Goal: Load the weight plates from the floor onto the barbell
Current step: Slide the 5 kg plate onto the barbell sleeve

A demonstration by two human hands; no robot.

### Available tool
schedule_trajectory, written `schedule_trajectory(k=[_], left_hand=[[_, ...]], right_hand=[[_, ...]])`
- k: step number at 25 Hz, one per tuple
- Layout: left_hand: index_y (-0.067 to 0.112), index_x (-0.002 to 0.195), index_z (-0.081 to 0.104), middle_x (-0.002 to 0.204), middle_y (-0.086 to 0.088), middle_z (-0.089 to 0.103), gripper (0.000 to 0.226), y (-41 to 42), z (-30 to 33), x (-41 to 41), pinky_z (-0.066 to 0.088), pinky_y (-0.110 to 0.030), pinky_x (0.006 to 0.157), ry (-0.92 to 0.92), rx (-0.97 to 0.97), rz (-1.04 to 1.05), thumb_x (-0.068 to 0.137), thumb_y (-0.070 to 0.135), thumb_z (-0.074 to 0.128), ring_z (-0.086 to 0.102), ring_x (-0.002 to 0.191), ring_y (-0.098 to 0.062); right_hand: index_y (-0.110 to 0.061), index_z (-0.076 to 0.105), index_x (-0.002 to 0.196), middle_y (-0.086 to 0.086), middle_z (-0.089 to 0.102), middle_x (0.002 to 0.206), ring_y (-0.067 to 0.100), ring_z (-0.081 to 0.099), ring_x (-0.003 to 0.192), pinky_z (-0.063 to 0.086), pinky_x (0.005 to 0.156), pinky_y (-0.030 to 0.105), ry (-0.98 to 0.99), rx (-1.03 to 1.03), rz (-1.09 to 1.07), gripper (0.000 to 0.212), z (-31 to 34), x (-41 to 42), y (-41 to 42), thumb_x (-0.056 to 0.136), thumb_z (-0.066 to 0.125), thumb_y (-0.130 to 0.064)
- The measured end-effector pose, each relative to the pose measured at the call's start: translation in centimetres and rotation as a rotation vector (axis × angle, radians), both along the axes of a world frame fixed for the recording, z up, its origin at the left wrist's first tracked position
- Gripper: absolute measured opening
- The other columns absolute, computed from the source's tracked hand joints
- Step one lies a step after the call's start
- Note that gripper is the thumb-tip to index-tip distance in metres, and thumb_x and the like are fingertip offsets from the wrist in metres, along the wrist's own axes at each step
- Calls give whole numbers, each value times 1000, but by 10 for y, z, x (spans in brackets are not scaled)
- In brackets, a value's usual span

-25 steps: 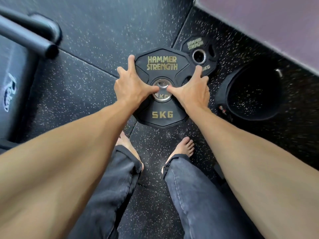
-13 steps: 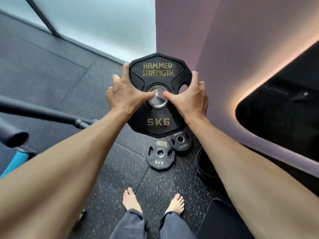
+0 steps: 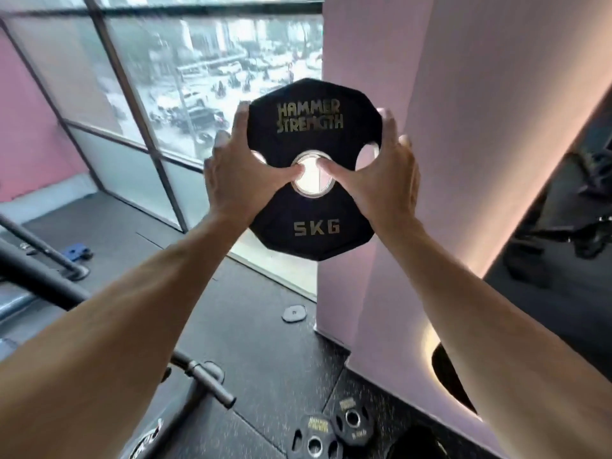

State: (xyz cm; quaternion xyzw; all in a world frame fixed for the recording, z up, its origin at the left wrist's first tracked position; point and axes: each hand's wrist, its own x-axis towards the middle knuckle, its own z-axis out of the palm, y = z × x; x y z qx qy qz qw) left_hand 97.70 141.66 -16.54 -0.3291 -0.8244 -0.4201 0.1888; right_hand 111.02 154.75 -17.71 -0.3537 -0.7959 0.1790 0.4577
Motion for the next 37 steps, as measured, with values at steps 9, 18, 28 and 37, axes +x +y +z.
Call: schedule_trajectory(k=[9, 18, 28, 37], left_hand=[[33, 159, 23, 128, -9, 55, 117, -119, 133, 20, 39, -44, 106, 213, 144, 209, 63, 63, 82, 54, 123, -29], [31, 156, 34, 117, -9, 62, 119, -280, 201, 31, 50, -39, 96, 440, 250, 401, 57, 82, 73, 62, 107, -23], [47, 146, 44, 108, 5, 71, 93, -550, 210, 59, 54, -40, 94, 432, 359, 592, 65, 89, 60, 68, 104, -14], [46, 145, 47, 104, 7, 73, 87, -711, 208, 124, 54, -43, 97, 389, 294, 868, 67, 84, 60, 69, 104, -14]], right_hand=[[-28, 34, 153, 10, 59, 117, 29, 63, 106, 51, 95, 42, 202, 159, 166, 114, 130, -7, -94, 61, 72, -82], [-27, 38, 152, 11, 62, 112, 28, 63, 102, 48, 87, 34, 397, 233, 453, 115, 201, -37, -225, 60, 68, -88], [-38, 40, 149, 0, 67, 113, 18, 64, 108, 52, 96, 38, 483, 184, 771, 105, 215, -54, -480, 61, 66, -88], [-43, 52, 135, -13, 71, 105, 8, 67, 100, 55, 89, 37, 473, 42, 1120, 79, 204, -51, -649, 67, 73, -79]])
